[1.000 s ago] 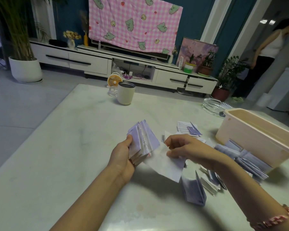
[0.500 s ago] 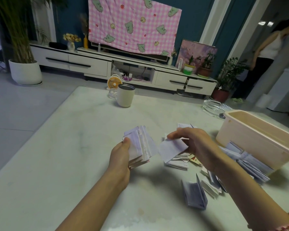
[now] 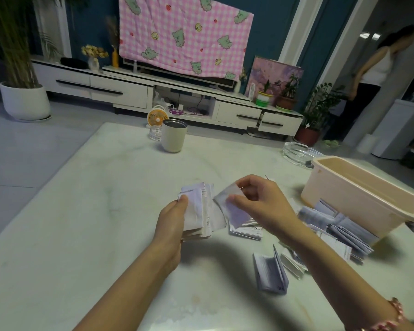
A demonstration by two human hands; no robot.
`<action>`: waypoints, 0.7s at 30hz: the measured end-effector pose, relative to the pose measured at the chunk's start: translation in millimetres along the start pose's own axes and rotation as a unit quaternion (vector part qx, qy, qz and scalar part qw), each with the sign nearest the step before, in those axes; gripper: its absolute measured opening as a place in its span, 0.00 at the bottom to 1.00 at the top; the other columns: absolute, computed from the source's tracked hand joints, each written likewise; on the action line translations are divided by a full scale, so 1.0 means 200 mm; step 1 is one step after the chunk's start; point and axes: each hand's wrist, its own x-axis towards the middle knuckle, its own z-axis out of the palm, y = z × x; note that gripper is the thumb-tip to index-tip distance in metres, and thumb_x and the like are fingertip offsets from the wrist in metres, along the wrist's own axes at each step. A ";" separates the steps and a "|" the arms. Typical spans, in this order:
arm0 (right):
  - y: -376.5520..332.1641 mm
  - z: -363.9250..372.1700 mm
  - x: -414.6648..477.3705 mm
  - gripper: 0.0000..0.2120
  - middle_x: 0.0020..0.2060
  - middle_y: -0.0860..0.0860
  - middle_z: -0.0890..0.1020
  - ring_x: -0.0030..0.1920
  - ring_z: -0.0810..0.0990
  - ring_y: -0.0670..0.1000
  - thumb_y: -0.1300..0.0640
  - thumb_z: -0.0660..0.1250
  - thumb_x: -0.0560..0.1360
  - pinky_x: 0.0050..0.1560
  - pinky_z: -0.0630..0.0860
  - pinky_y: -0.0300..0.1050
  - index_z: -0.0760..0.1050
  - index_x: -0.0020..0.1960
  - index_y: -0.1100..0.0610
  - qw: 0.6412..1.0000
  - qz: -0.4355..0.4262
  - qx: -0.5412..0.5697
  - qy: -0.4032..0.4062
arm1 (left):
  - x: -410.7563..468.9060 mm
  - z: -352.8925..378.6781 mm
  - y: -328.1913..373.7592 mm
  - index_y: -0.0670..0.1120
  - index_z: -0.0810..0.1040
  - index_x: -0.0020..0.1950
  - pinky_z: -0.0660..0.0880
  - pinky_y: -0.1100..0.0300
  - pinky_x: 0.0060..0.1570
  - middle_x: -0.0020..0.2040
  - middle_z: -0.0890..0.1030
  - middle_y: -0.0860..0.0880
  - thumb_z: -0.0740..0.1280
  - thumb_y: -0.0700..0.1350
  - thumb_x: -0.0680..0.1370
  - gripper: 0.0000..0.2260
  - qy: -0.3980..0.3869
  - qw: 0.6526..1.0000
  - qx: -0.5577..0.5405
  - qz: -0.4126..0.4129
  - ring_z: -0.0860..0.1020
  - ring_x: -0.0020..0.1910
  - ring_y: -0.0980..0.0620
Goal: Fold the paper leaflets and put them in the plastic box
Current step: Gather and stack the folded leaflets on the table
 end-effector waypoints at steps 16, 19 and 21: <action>-0.05 0.04 -0.03 0.10 0.31 0.44 0.75 0.35 0.72 0.46 0.61 0.61 0.74 0.35 0.68 0.37 0.72 0.36 0.51 0.991 -0.020 -0.130 0.019 | -0.01 0.01 -0.01 0.46 0.76 0.44 0.73 0.50 0.52 0.45 0.79 0.45 0.55 0.46 0.82 0.13 0.003 1.000 0.007 0.022 0.77 0.44 0.45; -0.09 0.04 -0.05 0.12 0.27 0.43 0.73 0.28 0.70 0.42 0.63 0.64 0.74 0.27 0.67 0.31 0.74 0.34 0.52 0.999 0.006 0.031 0.014 | -0.01 0.01 -0.03 0.46 0.76 0.47 0.74 0.47 0.55 0.49 0.81 0.44 0.55 0.47 0.82 0.12 0.004 0.999 0.008 0.049 0.78 0.48 0.44; -0.11 0.08 -0.06 0.09 0.28 0.45 0.75 0.27 0.71 0.42 0.64 0.67 0.73 0.28 0.69 0.34 0.76 0.35 0.54 0.995 0.020 0.097 -0.001 | -0.01 0.01 -0.03 0.46 0.77 0.50 0.78 0.43 0.51 0.52 0.81 0.43 0.55 0.47 0.82 0.12 0.002 0.998 0.011 0.062 0.79 0.50 0.42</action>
